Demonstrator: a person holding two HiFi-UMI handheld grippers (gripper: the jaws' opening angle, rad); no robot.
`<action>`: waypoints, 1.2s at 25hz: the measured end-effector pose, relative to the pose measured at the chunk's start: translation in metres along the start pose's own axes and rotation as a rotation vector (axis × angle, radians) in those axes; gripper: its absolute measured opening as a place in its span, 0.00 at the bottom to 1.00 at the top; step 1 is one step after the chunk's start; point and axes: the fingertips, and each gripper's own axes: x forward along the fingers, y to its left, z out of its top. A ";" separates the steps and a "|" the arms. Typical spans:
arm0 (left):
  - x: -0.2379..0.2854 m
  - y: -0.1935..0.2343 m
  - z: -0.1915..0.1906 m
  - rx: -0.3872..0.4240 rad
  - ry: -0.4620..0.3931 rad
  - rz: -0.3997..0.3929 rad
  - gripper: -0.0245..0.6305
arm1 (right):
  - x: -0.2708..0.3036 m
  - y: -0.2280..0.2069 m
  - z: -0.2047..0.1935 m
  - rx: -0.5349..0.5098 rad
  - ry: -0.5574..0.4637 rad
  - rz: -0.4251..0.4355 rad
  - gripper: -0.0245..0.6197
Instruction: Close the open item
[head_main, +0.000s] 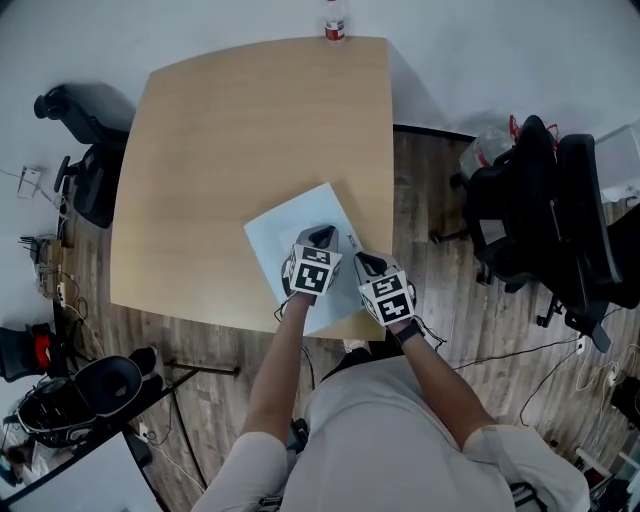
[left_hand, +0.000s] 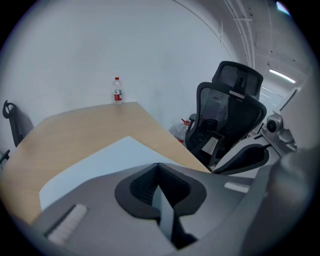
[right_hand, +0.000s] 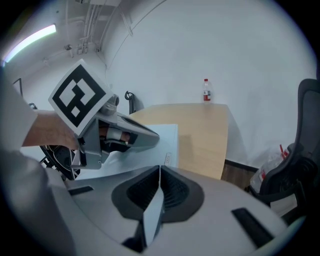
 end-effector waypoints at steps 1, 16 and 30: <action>-0.006 0.000 0.004 -0.012 -0.022 0.004 0.05 | -0.003 0.000 0.003 -0.002 -0.010 -0.003 0.06; -0.159 0.009 0.040 -0.129 -0.380 0.210 0.05 | -0.071 0.032 0.085 -0.034 -0.278 -0.017 0.06; -0.323 -0.030 0.058 -0.126 -0.708 0.360 0.05 | -0.177 0.114 0.151 -0.181 -0.537 0.015 0.06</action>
